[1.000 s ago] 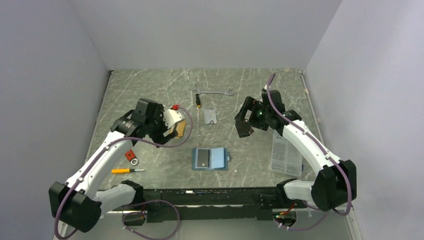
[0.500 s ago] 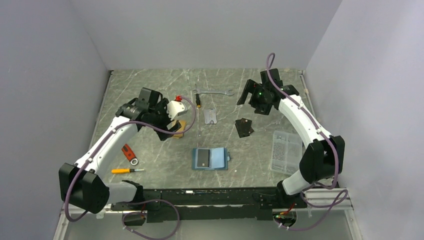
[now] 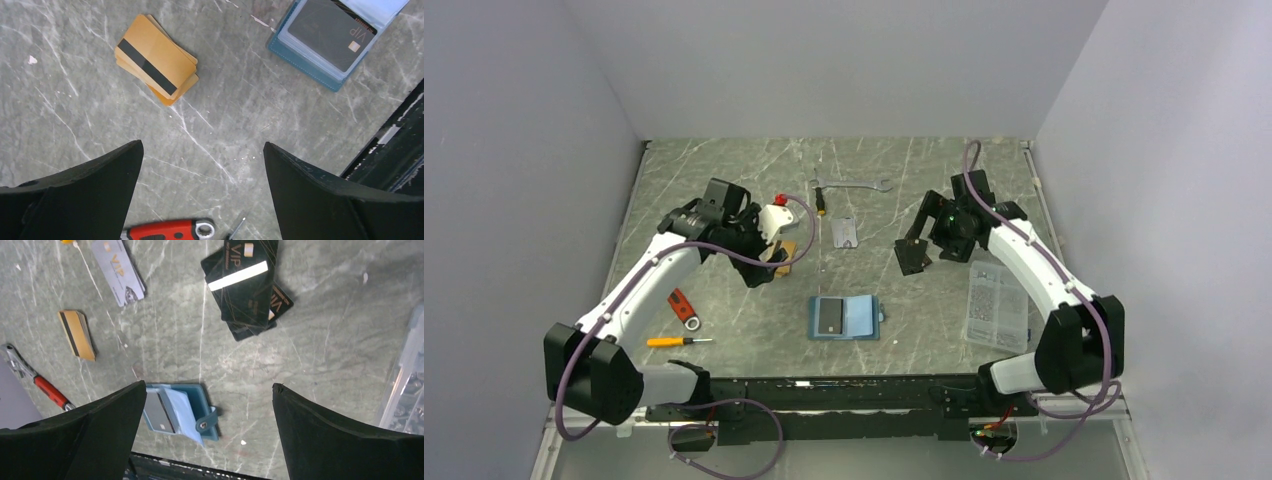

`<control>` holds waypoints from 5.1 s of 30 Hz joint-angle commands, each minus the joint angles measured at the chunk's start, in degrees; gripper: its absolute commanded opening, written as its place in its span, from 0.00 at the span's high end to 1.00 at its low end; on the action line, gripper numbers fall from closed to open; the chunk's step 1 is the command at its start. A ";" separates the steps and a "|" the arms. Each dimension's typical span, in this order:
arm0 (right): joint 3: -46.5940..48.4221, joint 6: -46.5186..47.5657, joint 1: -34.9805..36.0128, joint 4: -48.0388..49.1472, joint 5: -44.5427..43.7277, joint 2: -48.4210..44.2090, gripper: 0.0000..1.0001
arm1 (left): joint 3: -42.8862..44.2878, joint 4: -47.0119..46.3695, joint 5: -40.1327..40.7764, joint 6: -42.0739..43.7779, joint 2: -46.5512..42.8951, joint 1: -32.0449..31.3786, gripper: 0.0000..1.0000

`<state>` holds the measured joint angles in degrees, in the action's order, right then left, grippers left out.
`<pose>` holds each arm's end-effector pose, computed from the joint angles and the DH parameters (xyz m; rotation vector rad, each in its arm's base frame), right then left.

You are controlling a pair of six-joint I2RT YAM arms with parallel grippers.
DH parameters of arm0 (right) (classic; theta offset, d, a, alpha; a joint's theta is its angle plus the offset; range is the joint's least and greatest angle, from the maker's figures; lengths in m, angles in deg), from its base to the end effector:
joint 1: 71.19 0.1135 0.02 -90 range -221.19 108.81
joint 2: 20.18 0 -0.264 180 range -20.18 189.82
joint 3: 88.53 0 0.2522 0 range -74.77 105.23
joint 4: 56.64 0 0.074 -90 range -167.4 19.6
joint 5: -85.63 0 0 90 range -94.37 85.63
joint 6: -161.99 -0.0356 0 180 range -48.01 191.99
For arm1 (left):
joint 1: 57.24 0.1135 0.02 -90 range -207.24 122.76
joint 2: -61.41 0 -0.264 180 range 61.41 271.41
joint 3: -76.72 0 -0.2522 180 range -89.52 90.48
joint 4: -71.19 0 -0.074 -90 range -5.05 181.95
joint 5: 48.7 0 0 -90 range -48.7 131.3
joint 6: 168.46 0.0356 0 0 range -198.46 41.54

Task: Put the credit cards into the card holder
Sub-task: Pick up the credit card from the center of the board.

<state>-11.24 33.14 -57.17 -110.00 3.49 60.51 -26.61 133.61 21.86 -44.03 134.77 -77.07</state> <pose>0.2792 0.0747 0.2677 0.5138 2.5852 0.5123 0.2325 -0.0964 0.2887 1.2682 2.2109 -0.3432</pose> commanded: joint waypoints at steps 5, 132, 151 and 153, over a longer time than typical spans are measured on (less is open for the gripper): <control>-5.87 0.83 -0.29 0.13 1.42 -7.67 0.00 | -2.14 5.44 1.00 -4.27 -7.35 0.16 0.01; 0.66 -1.91 9.10 8.95 -9.67 18.58 0.32 | 20.82 -15.74 -2.13 -8.09 34.12 -13.36 0.04; 9.16 0.14 10.67 9.83 -4.81 17.69 0.36 | 15.33 -11.36 -0.56 -3.08 29.18 -1.31 0.06; 12.51 0.60 14.07 9.77 -3.99 20.59 0.37 | 13.94 -10.32 -0.67 -1.49 27.95 1.95 0.05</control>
<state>-4.83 32.33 -47.75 -102.85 -4.12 79.06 -10.63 120.37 20.33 -49.77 167.34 -80.53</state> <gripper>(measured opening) 0.640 0.946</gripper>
